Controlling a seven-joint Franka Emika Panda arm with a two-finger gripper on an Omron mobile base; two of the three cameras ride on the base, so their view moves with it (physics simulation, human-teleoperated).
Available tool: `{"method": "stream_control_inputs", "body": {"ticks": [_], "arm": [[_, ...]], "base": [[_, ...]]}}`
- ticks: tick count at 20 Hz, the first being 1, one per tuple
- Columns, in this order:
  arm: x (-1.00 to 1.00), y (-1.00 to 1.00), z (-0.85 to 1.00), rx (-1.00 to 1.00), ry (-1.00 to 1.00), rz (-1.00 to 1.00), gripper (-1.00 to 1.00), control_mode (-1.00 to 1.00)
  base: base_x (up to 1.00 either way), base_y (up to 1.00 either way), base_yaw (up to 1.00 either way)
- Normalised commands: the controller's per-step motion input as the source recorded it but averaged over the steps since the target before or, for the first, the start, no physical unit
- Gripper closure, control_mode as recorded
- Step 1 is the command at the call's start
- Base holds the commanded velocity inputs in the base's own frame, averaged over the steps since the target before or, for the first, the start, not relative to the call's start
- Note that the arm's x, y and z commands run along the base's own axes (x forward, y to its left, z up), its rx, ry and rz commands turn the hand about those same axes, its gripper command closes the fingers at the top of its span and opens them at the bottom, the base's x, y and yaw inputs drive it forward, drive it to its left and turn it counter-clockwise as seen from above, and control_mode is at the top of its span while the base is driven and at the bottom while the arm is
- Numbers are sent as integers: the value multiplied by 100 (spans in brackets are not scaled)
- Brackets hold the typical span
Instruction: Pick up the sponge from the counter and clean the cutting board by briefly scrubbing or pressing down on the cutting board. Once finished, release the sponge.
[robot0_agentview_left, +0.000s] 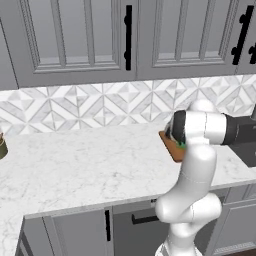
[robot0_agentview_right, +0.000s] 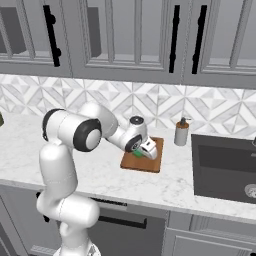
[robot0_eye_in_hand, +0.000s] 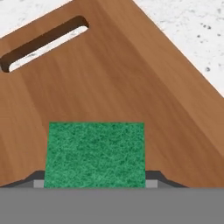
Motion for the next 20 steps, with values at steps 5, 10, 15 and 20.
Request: {"method": "stream_control_inputs", "body": {"ticks": [5,10,15,20], "arm": [[-40,36,0,-2,4,7,100,-100],[0,2,2,0,11,6,100,-100],[53,0,0,0,7,5,100,-100],[77,0,0,0,-1,2,100,-100]], "base": [[0,0,0],[0,0,0],[0,0,0],[0,0,0]]}}
